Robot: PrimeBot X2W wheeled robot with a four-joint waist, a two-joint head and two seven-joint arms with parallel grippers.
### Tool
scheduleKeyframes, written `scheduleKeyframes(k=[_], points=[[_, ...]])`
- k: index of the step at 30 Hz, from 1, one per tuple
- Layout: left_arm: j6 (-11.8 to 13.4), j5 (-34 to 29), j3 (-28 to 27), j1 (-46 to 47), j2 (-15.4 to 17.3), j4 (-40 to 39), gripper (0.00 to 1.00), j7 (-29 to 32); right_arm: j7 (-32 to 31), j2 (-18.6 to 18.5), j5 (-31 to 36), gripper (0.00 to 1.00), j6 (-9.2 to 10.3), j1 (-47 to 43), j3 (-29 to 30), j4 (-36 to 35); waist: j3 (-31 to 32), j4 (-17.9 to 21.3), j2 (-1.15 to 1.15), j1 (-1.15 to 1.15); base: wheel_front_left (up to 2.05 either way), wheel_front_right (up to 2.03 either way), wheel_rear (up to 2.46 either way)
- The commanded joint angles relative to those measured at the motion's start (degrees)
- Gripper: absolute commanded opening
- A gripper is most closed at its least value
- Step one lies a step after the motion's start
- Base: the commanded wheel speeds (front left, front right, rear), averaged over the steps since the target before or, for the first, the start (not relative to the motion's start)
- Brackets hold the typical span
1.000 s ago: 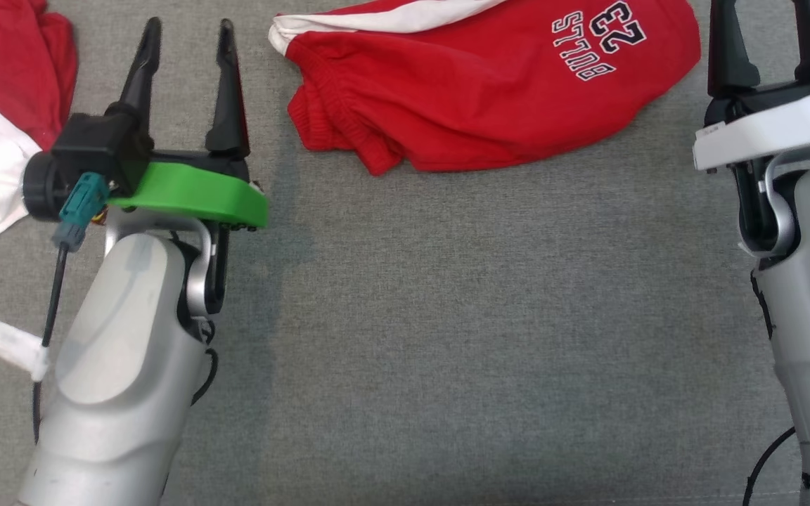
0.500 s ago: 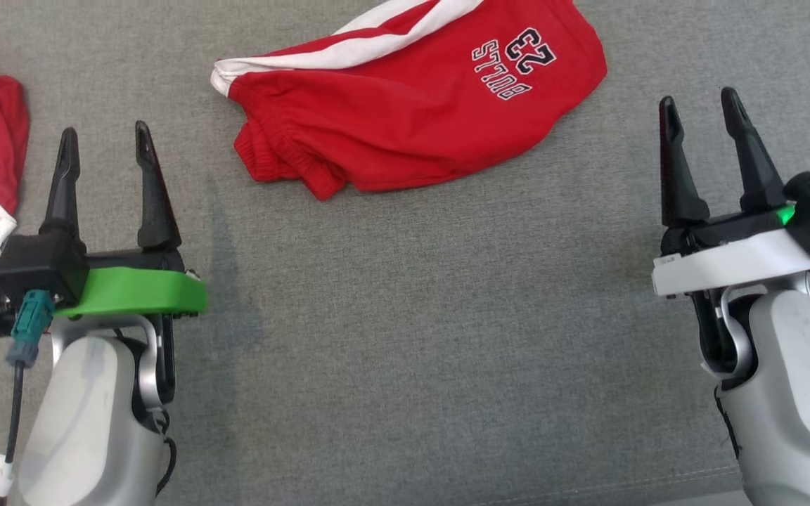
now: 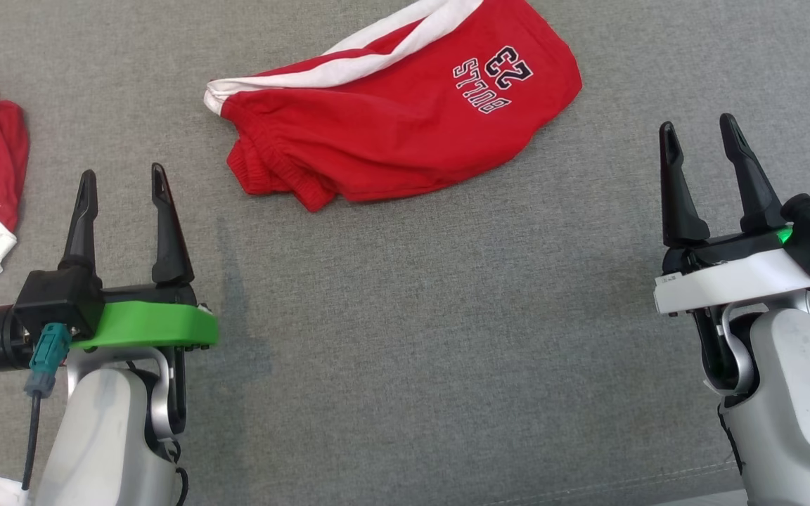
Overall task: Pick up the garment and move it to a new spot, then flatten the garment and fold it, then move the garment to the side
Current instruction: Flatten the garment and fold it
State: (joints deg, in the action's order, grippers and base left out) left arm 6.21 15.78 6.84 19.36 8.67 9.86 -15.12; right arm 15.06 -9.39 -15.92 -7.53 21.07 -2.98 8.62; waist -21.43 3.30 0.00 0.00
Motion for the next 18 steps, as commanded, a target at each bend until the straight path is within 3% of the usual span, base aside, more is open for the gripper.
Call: scheduleKeyframes(k=[1,11,18], points=[[-0.32,-0.64,-0.36,-0.48,-0.04,0.12,1.00,-0.02,0.15,-0.32,-0.01,1.00,0.08,-0.55,0.18,0.07,-0.06,-0.14,0.00,0.00,0.00,0.00,0.00],[-1.49,-1.99,0.18,2.12,-1.56,-1.91,1.00,-0.03,-1.38,-2.74,0.02,1.00,0.08,4.28,0.94,3.27,-3.70,-3.03,0.00,0.00,0.00,0.00,0.00],[-2.93,-3.48,1.80,4.70,-2.96,-3.60,1.00,-0.03,-3.07,-5.80,-0.79,1.00,0.08,12.31,-1.09,10.14,-7.72,-7.14,0.00,0.00,0.00,0.00,0.00]])
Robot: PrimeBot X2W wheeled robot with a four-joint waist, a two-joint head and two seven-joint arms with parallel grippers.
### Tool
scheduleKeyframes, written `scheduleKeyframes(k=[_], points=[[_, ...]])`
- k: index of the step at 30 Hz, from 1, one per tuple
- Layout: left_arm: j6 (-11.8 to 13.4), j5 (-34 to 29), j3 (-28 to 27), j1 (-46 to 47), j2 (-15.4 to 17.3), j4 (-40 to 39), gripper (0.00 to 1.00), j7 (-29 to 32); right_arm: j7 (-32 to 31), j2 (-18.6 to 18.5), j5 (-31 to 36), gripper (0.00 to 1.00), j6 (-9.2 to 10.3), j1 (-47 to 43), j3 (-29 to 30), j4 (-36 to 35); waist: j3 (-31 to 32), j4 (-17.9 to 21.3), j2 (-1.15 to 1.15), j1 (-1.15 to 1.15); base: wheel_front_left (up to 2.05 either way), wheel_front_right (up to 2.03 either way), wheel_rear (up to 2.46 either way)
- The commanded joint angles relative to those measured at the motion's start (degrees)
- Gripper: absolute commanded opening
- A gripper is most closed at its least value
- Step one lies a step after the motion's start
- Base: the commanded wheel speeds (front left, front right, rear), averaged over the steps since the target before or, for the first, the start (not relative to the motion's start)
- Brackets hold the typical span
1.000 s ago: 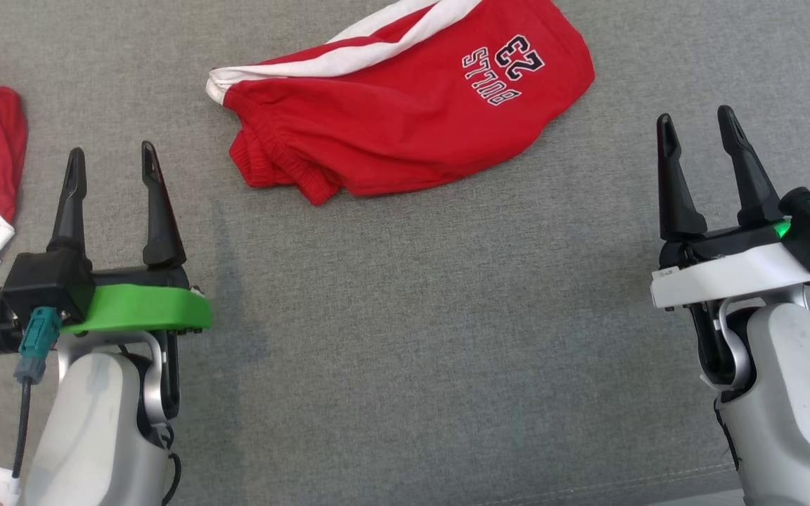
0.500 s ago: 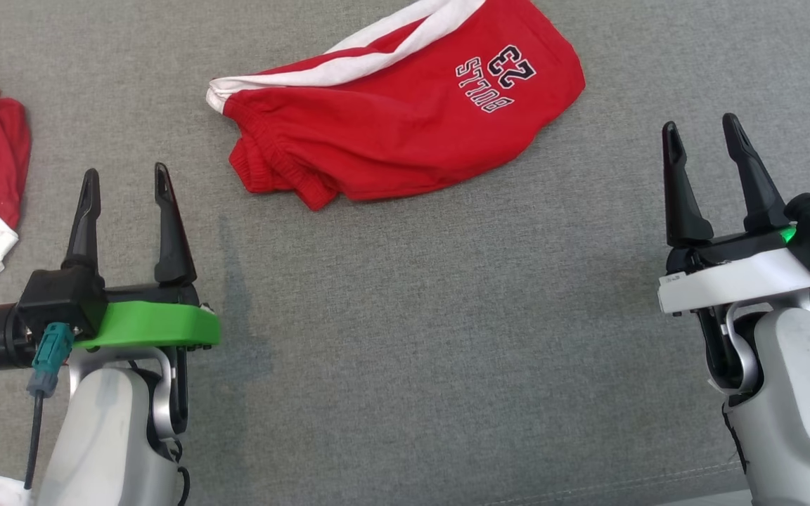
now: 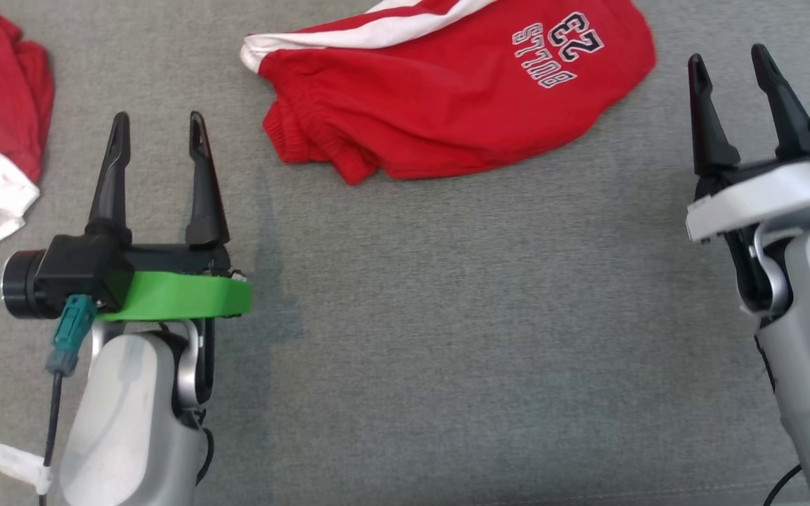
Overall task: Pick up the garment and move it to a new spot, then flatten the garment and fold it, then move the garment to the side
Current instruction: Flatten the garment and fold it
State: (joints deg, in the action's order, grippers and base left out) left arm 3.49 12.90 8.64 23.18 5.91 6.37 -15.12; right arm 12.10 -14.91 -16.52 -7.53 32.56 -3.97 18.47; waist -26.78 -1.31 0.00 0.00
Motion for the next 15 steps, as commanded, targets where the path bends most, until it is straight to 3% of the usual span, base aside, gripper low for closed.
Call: scheduleKeyframes(k=[1,14,15], points=[[-0.48,-0.66,0.25,1.18,-0.45,-0.19,1.00,-0.02,-0.47,-0.63,-0.29,1.00,0.08,1.98,-0.65,1.59,-2.68,-3.09,0.00,0.00,0.00,0.00,0.00],[-1.85,-1.11,2.37,2.74,-2.44,-0.03,1.00,-0.03,-8.66,-2.92,-2.16,1.00,0.08,15.67,-6.90,24.01,-3.39,-7.15,0.00,0.00,0.00,0.00,0.00],[-1.91,-1.15,2.39,2.76,-2.52,0.06,1.00,-0.02,-9.80,-2.65,-2.97,0.75,0.08,16.12,-7.55,25.37,-3.30,-7.21,0.00,0.00,0.00,0.00,0.00]])
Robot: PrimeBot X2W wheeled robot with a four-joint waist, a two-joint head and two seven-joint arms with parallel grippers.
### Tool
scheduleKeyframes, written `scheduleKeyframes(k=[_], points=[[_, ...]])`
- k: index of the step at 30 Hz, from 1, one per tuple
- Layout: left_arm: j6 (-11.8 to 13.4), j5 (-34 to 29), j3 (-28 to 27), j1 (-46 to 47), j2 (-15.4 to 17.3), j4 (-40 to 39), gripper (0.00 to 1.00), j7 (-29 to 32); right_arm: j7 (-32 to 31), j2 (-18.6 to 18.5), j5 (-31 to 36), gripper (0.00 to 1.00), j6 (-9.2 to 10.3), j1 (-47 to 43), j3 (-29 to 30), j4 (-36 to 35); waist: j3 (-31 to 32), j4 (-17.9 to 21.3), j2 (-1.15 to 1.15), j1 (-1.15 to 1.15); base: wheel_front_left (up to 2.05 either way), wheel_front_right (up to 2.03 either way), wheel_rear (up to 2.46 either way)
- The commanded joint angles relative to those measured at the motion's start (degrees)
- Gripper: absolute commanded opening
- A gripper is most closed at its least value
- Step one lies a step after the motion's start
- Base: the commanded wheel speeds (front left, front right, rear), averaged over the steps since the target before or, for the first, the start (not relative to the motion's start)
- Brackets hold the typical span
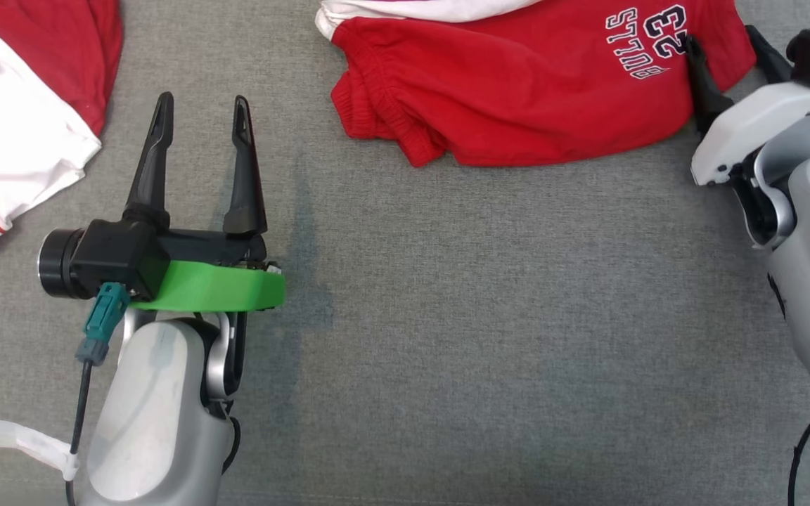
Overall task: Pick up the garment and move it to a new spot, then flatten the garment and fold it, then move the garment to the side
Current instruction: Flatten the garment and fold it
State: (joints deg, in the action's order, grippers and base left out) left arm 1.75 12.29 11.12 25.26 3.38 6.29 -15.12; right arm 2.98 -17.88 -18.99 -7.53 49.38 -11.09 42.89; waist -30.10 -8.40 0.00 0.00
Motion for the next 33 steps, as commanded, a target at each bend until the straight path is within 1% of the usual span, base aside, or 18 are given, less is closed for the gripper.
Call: scheduleKeyframes(k=[1,2,3,7,11,16,20,23,26,30,33], points=[[-0.25,-0.55,-0.09,0.64,-0.05,0.22,1.00,-0.03,-1.62,0.56,-1.04,0.45,0.07,-0.43,-1.08,1.84,0.13,-0.13,0.00,0.00,0.00,0.00,0.00],[-0.28,-0.62,-0.14,0.57,-0.11,0.26,1.00,-0.03,-2.07,0.71,-1.67,0.20,0.02,0.06,-1.84,2.36,0.27,-0.11,0.00,0.00,0.00,0.00,0.00],[-0.31,-0.71,-0.21,0.51,-0.12,0.30,1.00,-0.03,-2.40,0.76,-2.43,0.00,0.02,0.41,-2.39,2.70,0.38,-0.06,0.00,0.00,0.00,0.00,0.00],[-0.12,-1.01,-0.42,-0.61,-0.23,0.42,1.00,-0.03,-1.08,0.32,-5.31,0.00,0.04,0.95,-3.78,3.01,1.45,0.52,0.00,0.00,0.00,0.00,0.00],[-0.30,-1.49,-0.67,-1.89,-0.24,0.72,1.00,-0.03,3.47,0.89,-7.37,0.00,0.04,-1.98,-3.02,1.66,3.32,1.65,0.00,0.00,0.00,0.00,0.00],[-0.59,-2.35,-1.00,-4.25,0.06,1.29,1.00,-0.03,8.55,1.98,-9.67,0.00,0.04,-9.68,-0.60,-1.73,6.18,3.64,0.00,0.00,0.00,0.00,0.00],[-0.66,-2.65,-1.14,-6.25,0.42,1.89,1.00,-0.03,10.32,2.52,-10.58,0.00,0.05,-16.92,2.22,-6.03,8.52,5.05,0.00,0.00,0.00,0.00,0.00],[-0.48,-2.46,-1.30,-7.70,0.54,2.00,1.00,-0.03,10.77,2.71,-10.46,0.00,0.04,-21.24,4.55,-9.18,9.92,5.88,0.00,0.00,0.00,0.00,0.00],[-0.38,-2.18,-1.24,-8.93,0.55,2.12,1.00,-0.02,9.75,2.93,-9.66,0.00,0.04,-24.74,7.22,-11.07,10.92,6.27,0.00,0.00,0.00,0.00,0.00],[-0.33,-1.84,-0.75,-9.98,0.45,2.36,1.00,-0.03,8.13,3.33,-8.39,0.00,0.04,-26.95,10.08,-12.83,11.85,6.23,0.00,0.00,0.00,0.00,0.00],[-0.37,-1.73,-0.25,-9.98,0.37,2.53,1.00,-0.03,6.90,3.48,-6.75,0.00,0.04,-26.99,11.20,-14.54,12.18,5.89,0.00,0.00,0.00,0.00,0.00]])
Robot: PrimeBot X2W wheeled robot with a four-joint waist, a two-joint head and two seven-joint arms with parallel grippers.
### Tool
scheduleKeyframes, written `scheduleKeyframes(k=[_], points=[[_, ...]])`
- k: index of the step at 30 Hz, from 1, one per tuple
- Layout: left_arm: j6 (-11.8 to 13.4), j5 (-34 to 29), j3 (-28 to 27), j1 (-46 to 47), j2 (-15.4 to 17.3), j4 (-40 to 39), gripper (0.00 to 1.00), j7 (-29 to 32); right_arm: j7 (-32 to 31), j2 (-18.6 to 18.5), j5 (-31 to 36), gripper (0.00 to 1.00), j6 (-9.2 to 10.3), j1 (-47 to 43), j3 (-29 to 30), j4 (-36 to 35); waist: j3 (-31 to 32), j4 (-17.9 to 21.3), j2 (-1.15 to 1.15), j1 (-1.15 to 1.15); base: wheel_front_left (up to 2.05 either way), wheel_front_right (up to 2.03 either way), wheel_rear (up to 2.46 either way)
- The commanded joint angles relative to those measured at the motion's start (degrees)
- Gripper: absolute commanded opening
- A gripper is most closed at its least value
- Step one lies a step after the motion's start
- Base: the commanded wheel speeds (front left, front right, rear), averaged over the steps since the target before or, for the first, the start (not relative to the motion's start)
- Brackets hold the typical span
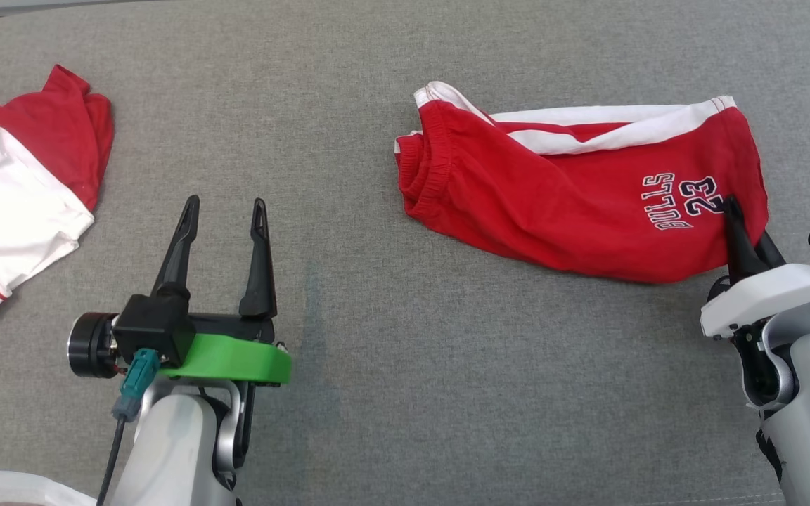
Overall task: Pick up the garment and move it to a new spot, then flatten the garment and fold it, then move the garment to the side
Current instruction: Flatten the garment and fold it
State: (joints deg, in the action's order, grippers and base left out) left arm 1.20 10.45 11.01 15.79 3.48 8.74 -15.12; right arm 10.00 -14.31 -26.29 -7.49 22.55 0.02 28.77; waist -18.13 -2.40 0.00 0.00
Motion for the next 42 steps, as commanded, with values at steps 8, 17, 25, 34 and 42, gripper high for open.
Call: scheduleKeyframes(k=[8,17,25,34,42], points=[[0.05,0.55,1.16,0.77,0.08,0.22,1.00,-0.03,-5.26,3.27,7.72,0.00,0.00,6.99,-6.64,-8.88,0.54,-1.14,0.00,0.00,0.00,0.00,0.00],[0.19,1.27,2.01,1.74,-0.12,0.11,1.00,-0.02,-10.10,8.57,7.90,0.00,0.00,10.83,-24.43,-7.29,0.11,-3.33,0.00,0.00,0.00,0.00,0.00],[0.78,1.70,2.08,1.45,-0.33,-0.06,1.00,-0.03,-5.57,8.11,9.37,1.00,0.00,8.06,-28.12,-6.51,-0.21,-3.94,0.00,0.00,0.00,0.00,0.00],[1.39,0.12,0.95,-0.62,0.71,-0.28,1.00,-0.03,1.28,5.38,9.55,1.00,0.01,1.66,-19.57,-19.23,1.54,-2.53,0.00,0.00,0.00,0.00,0.00],[2.45,0.27,-1.26,-3.38,2.53,-0.27,1.00,-0.02,-0.44,5.91,12.12,1.00,0.00,-9.53,-0.45,-27.33,4.71,-0.28,0.00,0.00,0.00,0.00,0.00]])
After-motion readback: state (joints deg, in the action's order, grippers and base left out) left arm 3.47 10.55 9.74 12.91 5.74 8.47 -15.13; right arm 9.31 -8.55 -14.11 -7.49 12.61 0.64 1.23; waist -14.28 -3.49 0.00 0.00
